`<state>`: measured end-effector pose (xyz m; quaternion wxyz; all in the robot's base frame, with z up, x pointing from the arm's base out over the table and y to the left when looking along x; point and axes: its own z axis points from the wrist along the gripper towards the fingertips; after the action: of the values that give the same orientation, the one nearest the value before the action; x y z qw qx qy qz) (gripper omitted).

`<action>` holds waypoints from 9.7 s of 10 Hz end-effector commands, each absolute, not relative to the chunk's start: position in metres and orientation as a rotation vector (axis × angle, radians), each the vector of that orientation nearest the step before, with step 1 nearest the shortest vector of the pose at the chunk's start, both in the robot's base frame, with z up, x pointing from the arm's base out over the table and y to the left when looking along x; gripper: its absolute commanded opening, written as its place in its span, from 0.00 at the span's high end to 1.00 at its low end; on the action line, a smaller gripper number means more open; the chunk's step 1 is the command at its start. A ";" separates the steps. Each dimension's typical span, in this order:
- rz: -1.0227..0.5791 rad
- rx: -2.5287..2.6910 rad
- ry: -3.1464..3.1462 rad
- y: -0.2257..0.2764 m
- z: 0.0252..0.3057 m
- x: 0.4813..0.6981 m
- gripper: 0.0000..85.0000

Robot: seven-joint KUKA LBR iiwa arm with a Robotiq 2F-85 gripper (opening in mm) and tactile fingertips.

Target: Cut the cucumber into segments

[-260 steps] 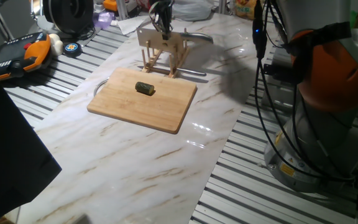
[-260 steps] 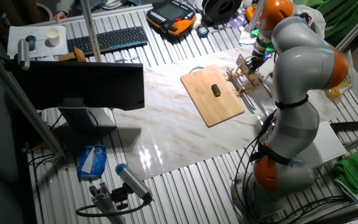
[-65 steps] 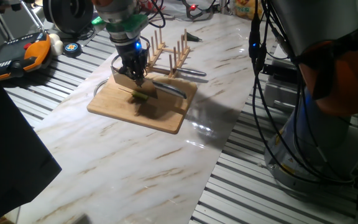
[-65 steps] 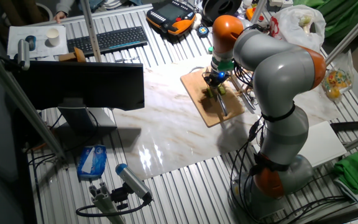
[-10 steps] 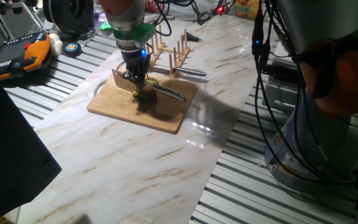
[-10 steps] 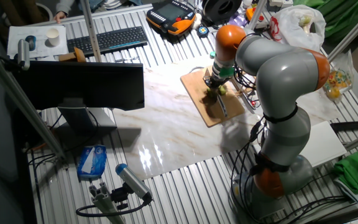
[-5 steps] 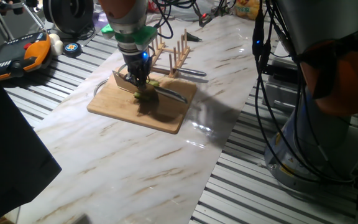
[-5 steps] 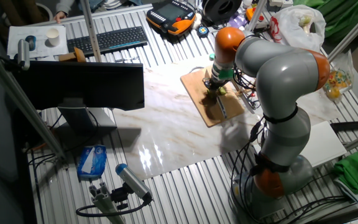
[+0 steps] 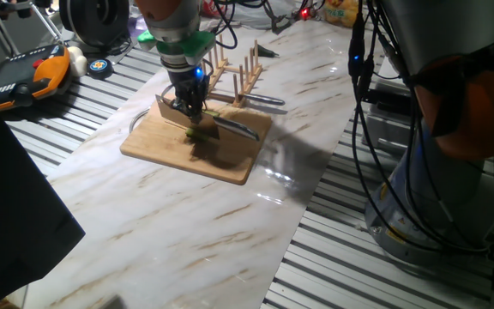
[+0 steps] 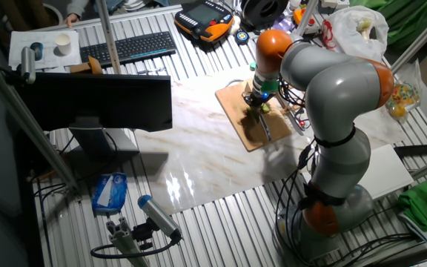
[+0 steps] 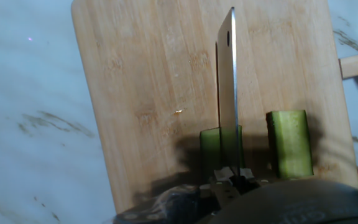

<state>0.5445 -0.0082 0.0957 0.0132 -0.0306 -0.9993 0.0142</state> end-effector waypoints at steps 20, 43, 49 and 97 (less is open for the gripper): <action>0.023 -0.085 -3.117 -0.010 0.086 0.538 0.99; 0.041 0.098 -3.069 -0.073 0.111 0.539 0.99; -0.001 0.083 -3.063 -0.072 0.110 0.539 0.99; 0.010 0.064 -3.074 -0.071 0.081 0.542 0.99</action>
<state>0.5424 -0.0708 0.0816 0.0331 0.0208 -0.9992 0.0033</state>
